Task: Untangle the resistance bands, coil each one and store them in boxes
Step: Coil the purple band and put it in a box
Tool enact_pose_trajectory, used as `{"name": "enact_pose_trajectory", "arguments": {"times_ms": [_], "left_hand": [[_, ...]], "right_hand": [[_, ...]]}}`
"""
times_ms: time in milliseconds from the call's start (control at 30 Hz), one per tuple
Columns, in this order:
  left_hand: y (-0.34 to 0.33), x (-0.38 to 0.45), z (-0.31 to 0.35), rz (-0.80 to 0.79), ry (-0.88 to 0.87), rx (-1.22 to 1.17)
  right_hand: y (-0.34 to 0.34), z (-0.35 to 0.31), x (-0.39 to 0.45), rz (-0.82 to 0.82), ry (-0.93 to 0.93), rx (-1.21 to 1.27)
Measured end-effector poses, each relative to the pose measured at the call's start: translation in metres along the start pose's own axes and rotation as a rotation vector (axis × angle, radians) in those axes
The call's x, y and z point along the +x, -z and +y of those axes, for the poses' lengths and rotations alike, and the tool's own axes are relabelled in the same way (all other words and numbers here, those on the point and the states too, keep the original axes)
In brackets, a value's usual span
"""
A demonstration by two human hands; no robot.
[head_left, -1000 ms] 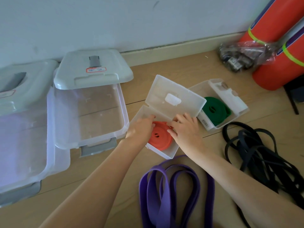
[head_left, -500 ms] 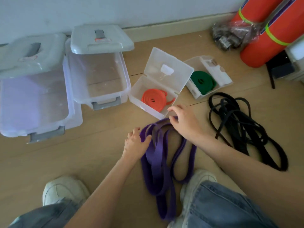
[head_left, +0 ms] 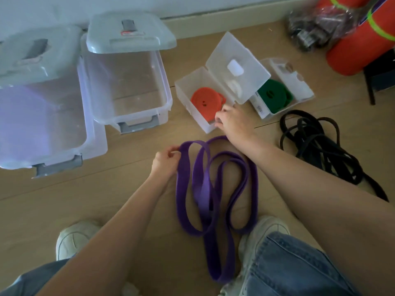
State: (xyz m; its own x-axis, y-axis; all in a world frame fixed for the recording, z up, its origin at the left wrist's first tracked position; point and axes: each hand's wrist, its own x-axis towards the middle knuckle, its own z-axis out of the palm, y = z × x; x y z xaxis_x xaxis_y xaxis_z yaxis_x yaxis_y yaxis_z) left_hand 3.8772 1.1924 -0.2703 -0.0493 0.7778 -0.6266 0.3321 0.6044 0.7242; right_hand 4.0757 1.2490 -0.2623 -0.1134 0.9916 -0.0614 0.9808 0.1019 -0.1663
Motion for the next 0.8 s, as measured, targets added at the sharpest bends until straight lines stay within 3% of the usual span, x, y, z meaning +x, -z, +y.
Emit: {"name": "enact_pose_trajectory", "arguments": {"times_ms": [100,167,233,300,367,467,567,667,733,800], "left_hand": [[0.003,0.002,0.01,-0.036,0.035,-0.039],[0.004,-0.008,0.012,-0.136,0.107,-0.095],[0.005,-0.021,0.012,-0.228,0.175,-0.195],[0.007,-0.033,0.009,-0.265,0.183,-0.291],[0.009,-0.042,0.009,-0.299,0.142,-0.291],[0.014,-0.061,0.006,-0.351,0.053,-0.12],[0.023,-0.083,0.013,-0.345,-0.062,-0.001],[0.03,-0.109,0.037,-0.336,-0.3,0.196],[0.034,-0.131,0.055,-0.277,-0.417,0.2],[0.037,-0.155,0.074,-0.147,-0.532,0.14]], "right_hand": [[0.006,-0.009,0.019,-0.015,-0.106,-0.027],[0.009,-0.018,0.013,0.073,-0.196,0.033],[0.008,-0.029,-0.007,0.123,-0.239,0.321],[0.005,-0.037,-0.037,-0.127,-0.183,0.618],[0.006,-0.036,-0.058,-0.464,-0.017,0.437],[0.022,-0.038,-0.069,-0.603,0.092,0.212],[0.054,-0.058,-0.076,-0.525,0.089,0.293],[0.11,-0.081,-0.087,-0.35,0.023,0.487],[0.154,-0.097,-0.101,-0.269,0.046,0.539],[0.199,-0.113,-0.118,-0.233,0.019,0.758]]}}
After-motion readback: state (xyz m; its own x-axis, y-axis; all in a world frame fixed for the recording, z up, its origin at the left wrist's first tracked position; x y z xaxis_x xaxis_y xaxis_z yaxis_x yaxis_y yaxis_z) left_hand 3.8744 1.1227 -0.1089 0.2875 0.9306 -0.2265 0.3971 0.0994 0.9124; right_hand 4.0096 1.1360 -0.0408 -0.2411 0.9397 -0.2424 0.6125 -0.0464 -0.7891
